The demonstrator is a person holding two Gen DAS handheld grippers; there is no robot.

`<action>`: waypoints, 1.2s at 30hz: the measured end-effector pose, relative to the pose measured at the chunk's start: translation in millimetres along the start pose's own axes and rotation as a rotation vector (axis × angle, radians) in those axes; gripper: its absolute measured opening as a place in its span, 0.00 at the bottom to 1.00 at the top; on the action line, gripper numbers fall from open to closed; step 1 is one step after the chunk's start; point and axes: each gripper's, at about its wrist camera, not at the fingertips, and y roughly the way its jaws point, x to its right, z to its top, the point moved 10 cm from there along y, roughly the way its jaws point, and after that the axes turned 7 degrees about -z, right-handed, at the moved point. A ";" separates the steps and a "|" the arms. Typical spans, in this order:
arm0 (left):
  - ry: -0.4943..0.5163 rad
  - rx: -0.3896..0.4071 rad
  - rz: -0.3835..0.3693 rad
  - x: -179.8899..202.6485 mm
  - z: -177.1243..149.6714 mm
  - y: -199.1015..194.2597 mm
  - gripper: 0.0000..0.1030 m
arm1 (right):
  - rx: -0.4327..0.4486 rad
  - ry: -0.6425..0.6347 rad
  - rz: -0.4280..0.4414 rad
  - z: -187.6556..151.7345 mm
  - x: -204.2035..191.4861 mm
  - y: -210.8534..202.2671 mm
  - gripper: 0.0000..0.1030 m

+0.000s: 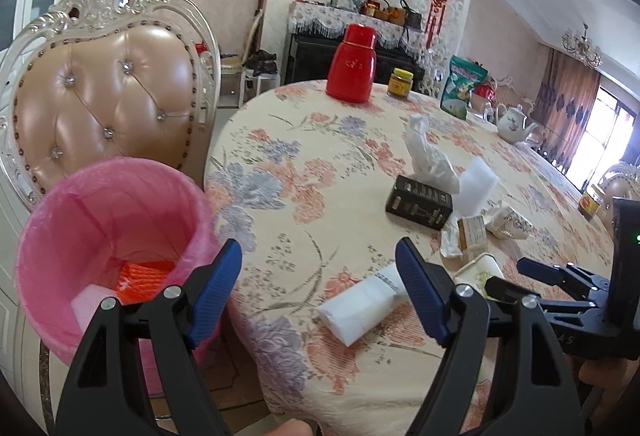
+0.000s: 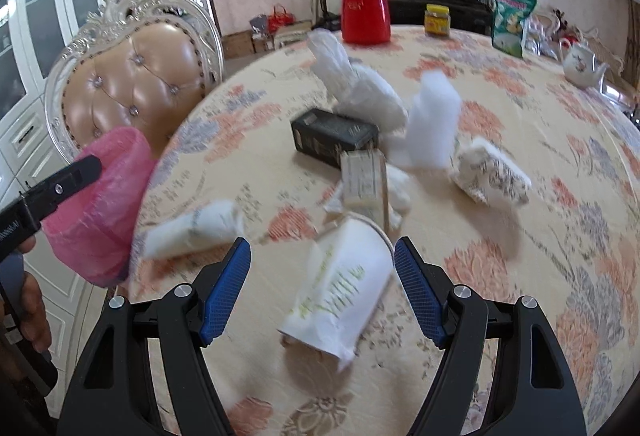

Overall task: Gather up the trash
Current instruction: 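Move both tools back over the table toward the tissue packet and paper cup, then grasp the white tissue packet with the left tool while the right tool grasps the paper cup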

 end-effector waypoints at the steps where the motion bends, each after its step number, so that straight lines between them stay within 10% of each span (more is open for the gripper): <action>1: 0.003 -0.006 -0.004 2.0 -1.5 3.2 0.74 | -0.010 0.002 -0.006 -2.3 1.9 2.9 0.69; 30: 0.189 -0.261 -0.038 44.4 -54.7 78.9 0.74 | -0.070 0.006 0.020 -19.0 17.7 11.3 0.54; 36: 0.213 -0.304 -0.007 47.6 -61.8 89.1 0.53 | -0.072 0.009 0.019 -19.1 19.7 11.8 0.60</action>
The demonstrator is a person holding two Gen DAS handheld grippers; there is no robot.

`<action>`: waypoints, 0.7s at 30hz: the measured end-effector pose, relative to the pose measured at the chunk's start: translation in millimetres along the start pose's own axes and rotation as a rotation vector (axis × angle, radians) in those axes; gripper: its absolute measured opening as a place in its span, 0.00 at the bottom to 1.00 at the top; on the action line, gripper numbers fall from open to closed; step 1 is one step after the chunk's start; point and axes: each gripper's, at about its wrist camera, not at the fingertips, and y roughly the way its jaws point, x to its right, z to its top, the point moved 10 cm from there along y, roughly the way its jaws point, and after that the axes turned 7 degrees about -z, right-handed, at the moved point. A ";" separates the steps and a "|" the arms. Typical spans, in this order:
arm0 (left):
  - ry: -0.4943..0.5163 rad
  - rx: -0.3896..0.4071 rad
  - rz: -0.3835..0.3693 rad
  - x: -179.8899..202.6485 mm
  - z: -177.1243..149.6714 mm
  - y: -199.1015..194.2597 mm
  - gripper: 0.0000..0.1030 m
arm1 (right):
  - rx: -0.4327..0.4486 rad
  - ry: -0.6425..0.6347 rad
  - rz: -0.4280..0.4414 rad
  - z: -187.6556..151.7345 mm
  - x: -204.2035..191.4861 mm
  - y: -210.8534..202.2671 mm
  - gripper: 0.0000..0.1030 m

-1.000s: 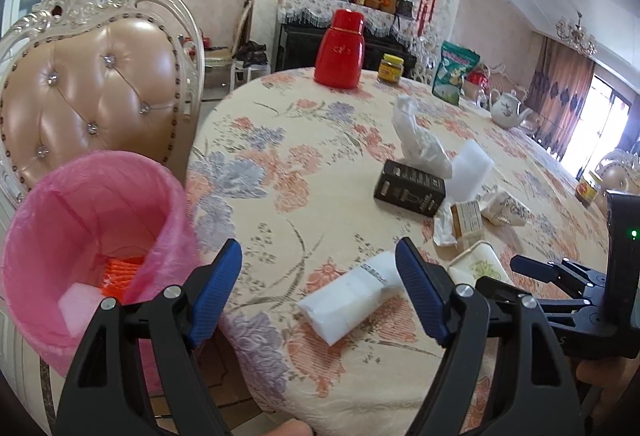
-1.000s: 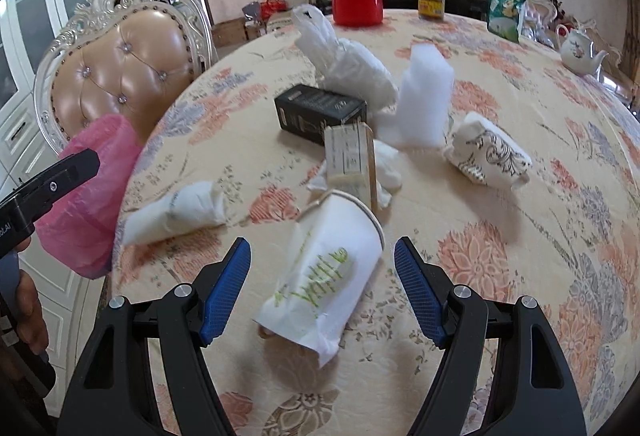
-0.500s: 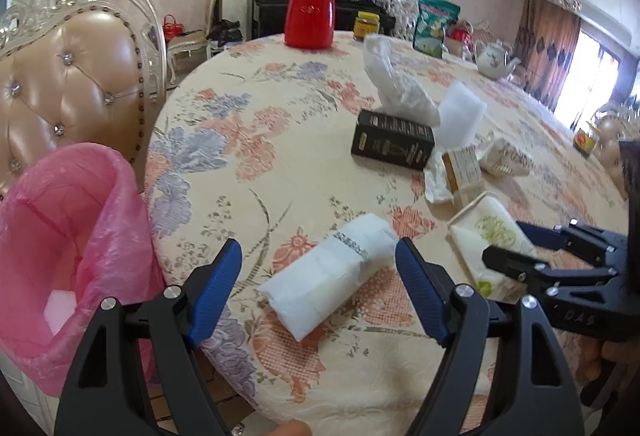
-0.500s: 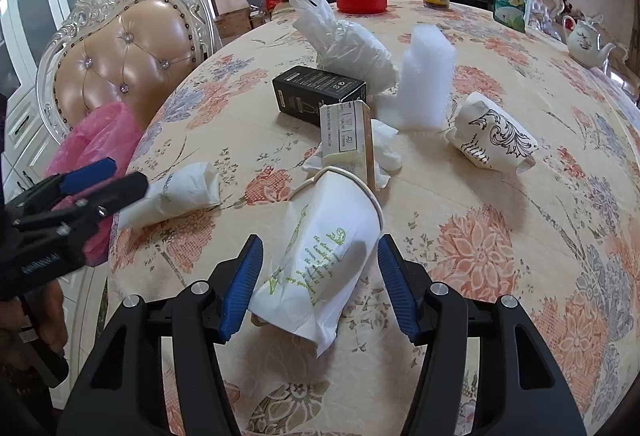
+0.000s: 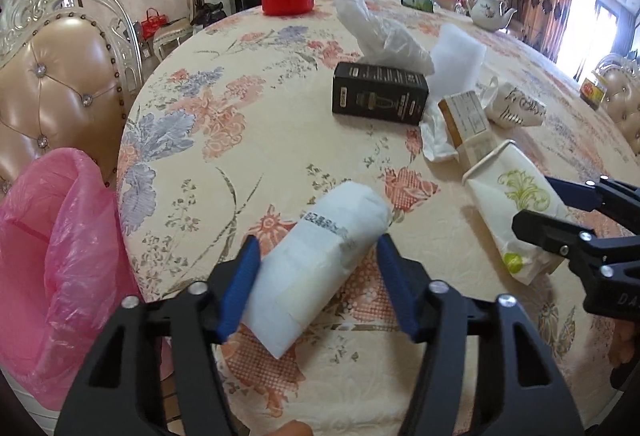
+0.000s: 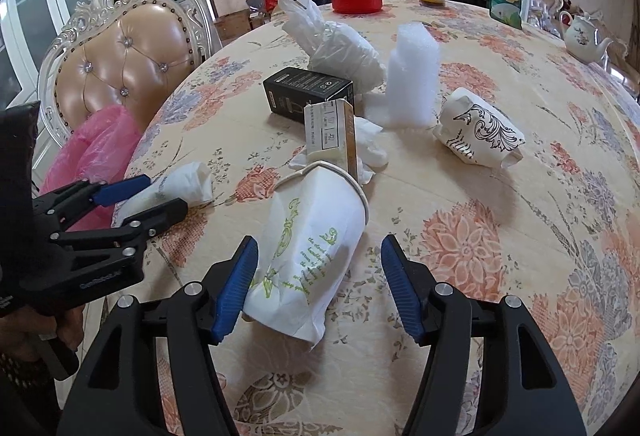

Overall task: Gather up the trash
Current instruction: 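Grasp the white tissue packet with the left tool while the right tool grasps the paper cup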

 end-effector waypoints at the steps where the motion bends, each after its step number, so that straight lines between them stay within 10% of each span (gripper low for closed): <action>1: -0.002 -0.004 0.005 -0.7 -0.6 0.9 0.49 | 0.001 0.000 -0.002 -0.2 0.4 0.3 0.61; 17: -0.039 0.020 -0.037 1.4 4.4 -5.6 0.30 | -0.025 -0.019 0.004 -7.5 -12.4 11.1 0.71; 21: -0.047 0.027 -0.046 -0.2 4.2 -8.5 0.26 | -0.041 -0.009 0.013 -10.6 -12.1 15.5 0.56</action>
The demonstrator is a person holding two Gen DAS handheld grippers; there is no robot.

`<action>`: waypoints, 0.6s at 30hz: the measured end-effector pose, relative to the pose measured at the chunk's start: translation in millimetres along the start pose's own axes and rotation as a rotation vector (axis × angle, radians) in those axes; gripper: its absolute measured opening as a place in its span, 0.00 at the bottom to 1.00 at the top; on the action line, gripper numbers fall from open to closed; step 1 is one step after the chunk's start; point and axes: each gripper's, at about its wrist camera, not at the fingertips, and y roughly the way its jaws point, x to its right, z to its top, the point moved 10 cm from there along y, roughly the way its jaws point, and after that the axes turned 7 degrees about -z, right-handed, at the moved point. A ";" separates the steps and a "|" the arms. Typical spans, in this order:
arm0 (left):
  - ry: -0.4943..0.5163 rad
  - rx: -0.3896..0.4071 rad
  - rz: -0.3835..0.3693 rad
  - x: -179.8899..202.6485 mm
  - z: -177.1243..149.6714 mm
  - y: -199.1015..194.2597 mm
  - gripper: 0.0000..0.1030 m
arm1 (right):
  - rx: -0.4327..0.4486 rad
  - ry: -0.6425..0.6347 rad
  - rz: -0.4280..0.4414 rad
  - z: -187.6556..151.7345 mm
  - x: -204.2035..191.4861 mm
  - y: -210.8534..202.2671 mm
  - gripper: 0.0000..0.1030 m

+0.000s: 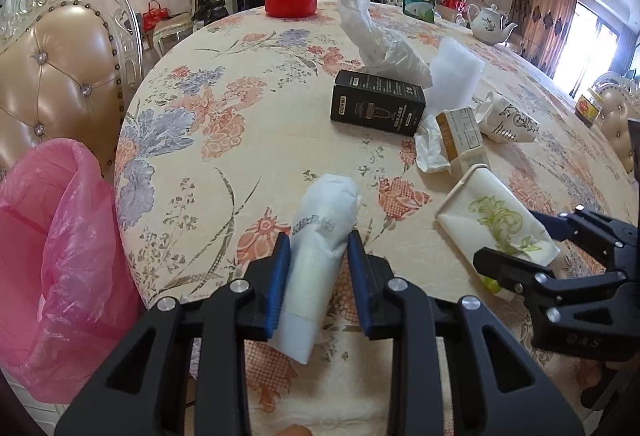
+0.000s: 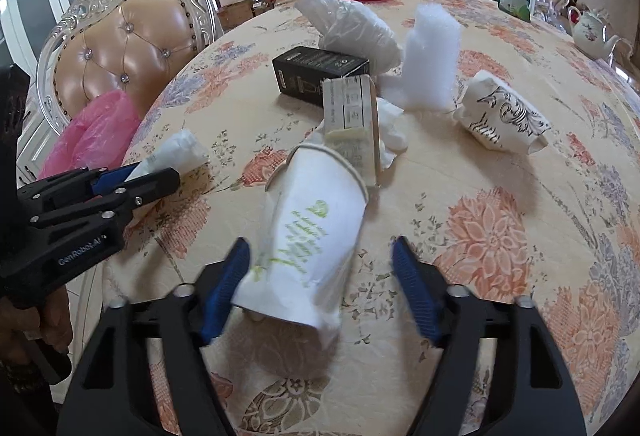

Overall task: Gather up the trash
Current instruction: 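Grasp the white tissue packet with the left tool while the right tool grasps the paper cup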

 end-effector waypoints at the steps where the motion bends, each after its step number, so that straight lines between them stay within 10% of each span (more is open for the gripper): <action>1: -0.004 0.004 -0.005 -0.4 0.1 -1.5 0.25 | -0.002 -0.003 -0.002 0.1 -0.3 0.1 0.51; 18: -0.068 0.104 -0.042 -11.4 15.2 -29.6 0.24 | 0.072 0.002 -0.003 17.9 -2.3 -23.2 0.44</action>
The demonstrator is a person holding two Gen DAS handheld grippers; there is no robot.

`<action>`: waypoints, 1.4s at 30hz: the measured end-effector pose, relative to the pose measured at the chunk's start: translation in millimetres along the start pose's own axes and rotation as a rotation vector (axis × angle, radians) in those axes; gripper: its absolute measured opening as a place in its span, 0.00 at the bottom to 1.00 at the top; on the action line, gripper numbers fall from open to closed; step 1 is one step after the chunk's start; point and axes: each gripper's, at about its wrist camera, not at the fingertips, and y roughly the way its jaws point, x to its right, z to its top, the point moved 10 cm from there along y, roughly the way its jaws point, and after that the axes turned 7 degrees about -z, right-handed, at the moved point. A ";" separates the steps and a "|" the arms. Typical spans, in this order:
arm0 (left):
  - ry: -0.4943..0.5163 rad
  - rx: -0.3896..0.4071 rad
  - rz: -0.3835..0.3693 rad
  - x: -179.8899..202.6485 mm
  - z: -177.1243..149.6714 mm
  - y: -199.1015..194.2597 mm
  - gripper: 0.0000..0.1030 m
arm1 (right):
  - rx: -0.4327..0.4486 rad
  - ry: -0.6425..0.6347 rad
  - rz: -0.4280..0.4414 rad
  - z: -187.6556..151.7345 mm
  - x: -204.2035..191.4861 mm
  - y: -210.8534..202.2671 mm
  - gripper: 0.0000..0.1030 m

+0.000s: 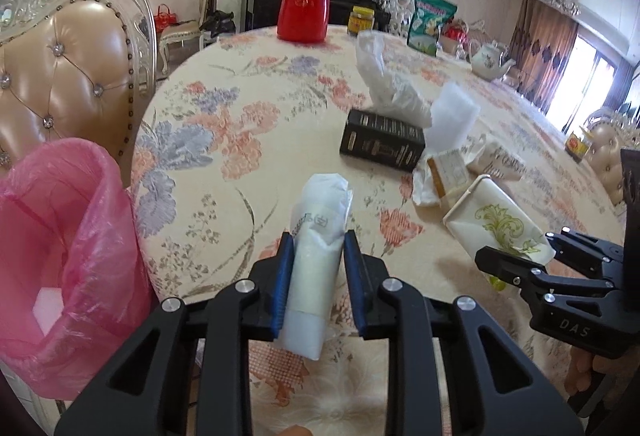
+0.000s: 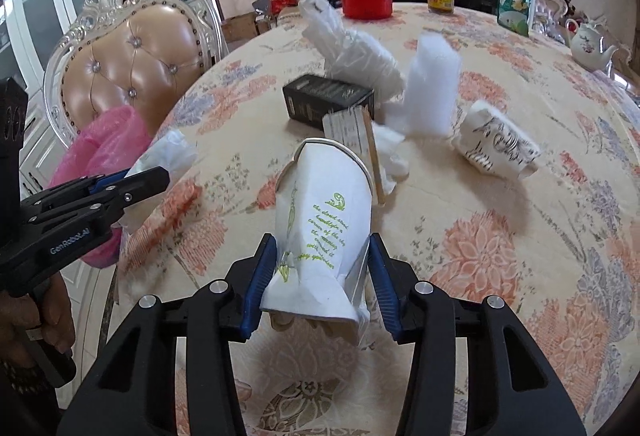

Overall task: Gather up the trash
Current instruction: 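Grasp the white tissue packet with the left tool while the right tool grasps the paper cup, then carry the tissue packet and green-printed paper cup with both tools over the pink bin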

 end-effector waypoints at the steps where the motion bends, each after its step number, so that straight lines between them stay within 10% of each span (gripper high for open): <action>1: -0.004 0.014 0.004 -1.2 3.4 -3.5 0.24 | 0.008 0.002 -0.002 2.0 0.3 -1.4 0.44; 42: -0.099 0.248 0.261 -100.0 51.4 -123.2 0.25 | 0.188 -0.115 0.048 86.4 -75.0 -32.2 0.44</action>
